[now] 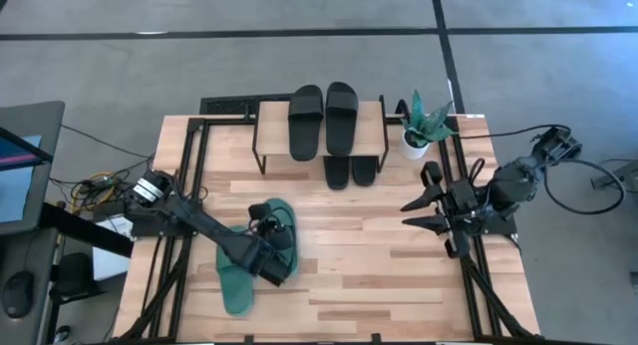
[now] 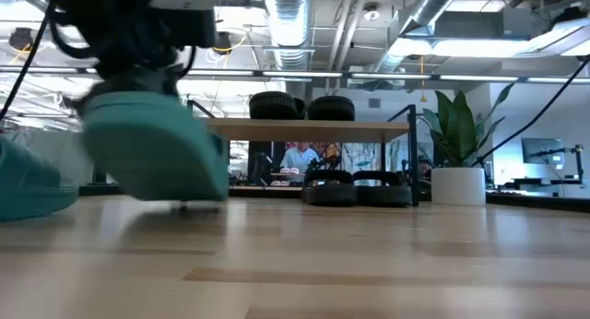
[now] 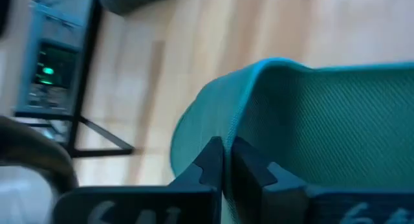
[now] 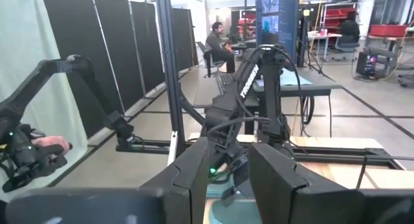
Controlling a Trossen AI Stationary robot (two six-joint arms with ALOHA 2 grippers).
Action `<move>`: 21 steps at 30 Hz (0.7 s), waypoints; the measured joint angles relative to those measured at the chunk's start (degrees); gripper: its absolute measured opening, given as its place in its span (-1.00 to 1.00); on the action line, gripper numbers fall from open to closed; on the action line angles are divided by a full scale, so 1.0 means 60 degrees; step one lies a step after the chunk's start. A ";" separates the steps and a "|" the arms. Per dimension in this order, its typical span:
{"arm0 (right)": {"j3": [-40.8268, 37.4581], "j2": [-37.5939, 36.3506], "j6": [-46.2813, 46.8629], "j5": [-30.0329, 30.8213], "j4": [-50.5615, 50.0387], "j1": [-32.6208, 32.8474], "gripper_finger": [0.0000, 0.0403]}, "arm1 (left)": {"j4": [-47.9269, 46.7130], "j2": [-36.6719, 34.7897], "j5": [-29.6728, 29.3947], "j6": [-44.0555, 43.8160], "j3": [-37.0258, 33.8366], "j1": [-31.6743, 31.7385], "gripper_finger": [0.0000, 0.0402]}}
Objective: Pick and place slides into the shelf
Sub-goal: Put the right green slide under the shelf
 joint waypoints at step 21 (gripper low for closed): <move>0.0000 0.0000 0.0277 0.0415 -0.0084 0.0158 -0.52 | 0.4632 0.0000 0.0411 0.6577 0.0004 0.3329 -1.00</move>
